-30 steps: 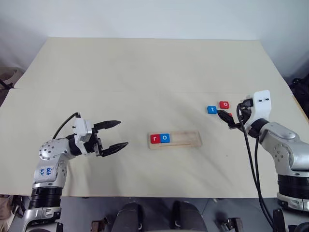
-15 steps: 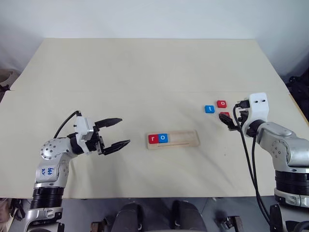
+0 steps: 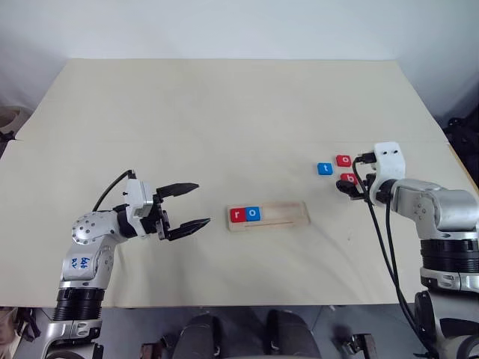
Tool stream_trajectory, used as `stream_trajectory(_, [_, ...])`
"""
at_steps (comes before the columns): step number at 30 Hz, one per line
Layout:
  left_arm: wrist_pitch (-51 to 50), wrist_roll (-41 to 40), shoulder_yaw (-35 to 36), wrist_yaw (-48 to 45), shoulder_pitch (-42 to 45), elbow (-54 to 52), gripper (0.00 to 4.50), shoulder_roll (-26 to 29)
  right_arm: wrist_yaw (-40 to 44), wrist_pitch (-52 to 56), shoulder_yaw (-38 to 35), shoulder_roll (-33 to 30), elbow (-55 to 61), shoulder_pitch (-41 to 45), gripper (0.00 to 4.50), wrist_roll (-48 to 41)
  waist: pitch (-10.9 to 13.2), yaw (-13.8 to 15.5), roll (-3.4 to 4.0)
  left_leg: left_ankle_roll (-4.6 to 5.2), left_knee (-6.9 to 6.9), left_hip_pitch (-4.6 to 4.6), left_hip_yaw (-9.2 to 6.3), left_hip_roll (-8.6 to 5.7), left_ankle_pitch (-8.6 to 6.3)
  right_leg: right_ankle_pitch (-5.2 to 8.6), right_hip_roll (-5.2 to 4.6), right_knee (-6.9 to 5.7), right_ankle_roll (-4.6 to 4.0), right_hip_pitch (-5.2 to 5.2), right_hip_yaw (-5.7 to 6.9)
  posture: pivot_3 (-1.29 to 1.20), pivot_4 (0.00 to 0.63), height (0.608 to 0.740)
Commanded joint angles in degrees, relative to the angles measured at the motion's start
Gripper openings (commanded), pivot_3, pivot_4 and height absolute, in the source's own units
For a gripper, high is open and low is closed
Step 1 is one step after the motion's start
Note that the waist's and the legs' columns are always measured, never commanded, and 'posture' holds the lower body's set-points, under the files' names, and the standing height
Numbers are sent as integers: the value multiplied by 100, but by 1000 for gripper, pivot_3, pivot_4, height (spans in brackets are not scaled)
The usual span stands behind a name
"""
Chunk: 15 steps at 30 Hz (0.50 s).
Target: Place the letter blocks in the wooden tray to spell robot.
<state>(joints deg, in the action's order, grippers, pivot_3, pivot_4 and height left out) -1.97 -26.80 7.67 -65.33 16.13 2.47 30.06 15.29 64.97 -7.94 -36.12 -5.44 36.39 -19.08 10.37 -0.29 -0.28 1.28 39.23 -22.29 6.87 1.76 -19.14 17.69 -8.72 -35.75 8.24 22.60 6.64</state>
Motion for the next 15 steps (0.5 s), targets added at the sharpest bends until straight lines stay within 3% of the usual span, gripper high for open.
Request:
stream_trajectory(1, [5, -125, 16, 75, -28, -318, 4500, -7, 35, -270, 14, 55, -229, 158, 4092, 153, 0, -7, 0, 0, 0, 0, 0, 0, 0, 0, 0, 0, 0, 0, 1, 0, 150, 740])
stream_trajectory(9, [-59, -164, 35, 153, -95, -472, 4500, 14, 138, -511, 62, 203, -375, 119, 1489, 235, -1, -9, -2, 0, 0, 1, 0, 1, 0, 0, 0, 0, 0, -2, 1, 0, 150, 740])
stream_trajectory(15, [-127, -196, -6, 123, -57, -486, 4500, 16, 8, -102, -273, 180, 196, -62, 1463, 102, -1, 8, -2, 0, 0, 1, -1, 2, 0, 0, 0, 0, 0, -1, 1, 0, 150, 740])
